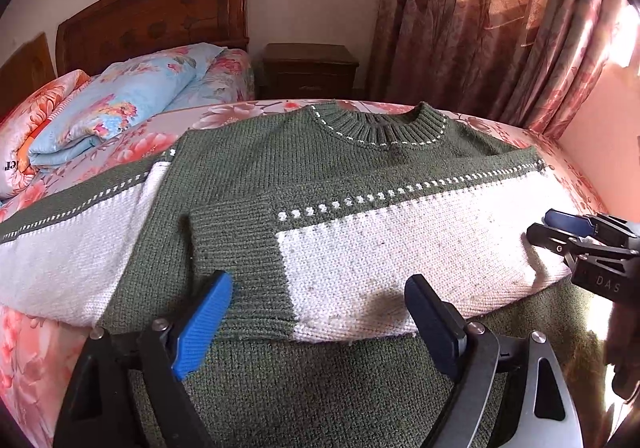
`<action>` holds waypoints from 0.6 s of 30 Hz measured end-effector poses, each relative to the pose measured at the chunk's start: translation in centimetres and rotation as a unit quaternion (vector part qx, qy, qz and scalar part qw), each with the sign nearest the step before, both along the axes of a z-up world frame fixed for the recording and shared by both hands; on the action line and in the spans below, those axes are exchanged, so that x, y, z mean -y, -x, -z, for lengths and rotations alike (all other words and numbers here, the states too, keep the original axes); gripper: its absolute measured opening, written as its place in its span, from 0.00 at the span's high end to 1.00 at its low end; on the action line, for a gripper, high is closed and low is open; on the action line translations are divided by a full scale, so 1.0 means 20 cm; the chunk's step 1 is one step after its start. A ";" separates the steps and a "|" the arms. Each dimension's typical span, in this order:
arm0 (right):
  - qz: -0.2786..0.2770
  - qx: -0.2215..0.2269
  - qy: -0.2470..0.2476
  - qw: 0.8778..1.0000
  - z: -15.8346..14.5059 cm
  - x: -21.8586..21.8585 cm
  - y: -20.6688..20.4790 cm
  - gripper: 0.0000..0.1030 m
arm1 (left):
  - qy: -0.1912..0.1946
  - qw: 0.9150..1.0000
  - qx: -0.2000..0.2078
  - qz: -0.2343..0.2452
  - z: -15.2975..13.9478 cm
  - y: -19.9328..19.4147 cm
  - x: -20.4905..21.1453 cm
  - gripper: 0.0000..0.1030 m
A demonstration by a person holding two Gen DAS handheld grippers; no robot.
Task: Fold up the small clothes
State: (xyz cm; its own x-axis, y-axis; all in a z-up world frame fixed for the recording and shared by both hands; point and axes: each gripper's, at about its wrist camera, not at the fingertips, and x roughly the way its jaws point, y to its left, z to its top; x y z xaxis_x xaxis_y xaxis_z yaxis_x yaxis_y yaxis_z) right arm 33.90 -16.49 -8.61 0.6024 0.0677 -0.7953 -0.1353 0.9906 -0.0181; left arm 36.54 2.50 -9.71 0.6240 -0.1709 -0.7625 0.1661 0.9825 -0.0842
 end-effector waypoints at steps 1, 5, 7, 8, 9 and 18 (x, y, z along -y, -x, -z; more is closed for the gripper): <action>0.005 -0.002 -0.001 1.000 0.01 0.00 0.00 0.54 | 0.001 1.000 0.000 0.001 0.00 0.00 0.00 0.00; 0.034 0.022 -0.011 0.999 -0.03 -0.08 0.09 0.54 | 0.028 0.999 0.014 -0.012 -0.02 0.02 -0.05 0.00; 0.013 0.038 -0.001 0.999 -0.03 -0.19 0.15 0.54 | 0.067 0.997 0.033 -0.036 -0.05 0.05 -0.13 0.00; 0.002 0.028 0.011 1.000 0.00 -0.25 0.15 0.54 | 0.093 0.994 0.038 -0.046 -0.06 0.06 -0.19 0.00; -0.007 0.005 0.025 1.000 0.05 -0.28 0.14 0.54 | 0.121 0.990 0.039 -0.056 -0.07 0.07 -0.25 0.00; 0.011 0.031 0.003 0.999 0.08 -0.27 0.16 0.45 | 0.295 0.915 0.066 -0.266 -0.09 0.34 -1.29 0.00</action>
State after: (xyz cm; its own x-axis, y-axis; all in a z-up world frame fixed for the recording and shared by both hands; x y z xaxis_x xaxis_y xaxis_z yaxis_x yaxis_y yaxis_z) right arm 30.61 -11.12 -10.16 0.6517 0.0496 -0.7569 -0.1122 0.9932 -0.0315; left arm 29.70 28.26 -7.82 0.8191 -0.1738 -0.5467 -0.2752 0.7170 -0.6404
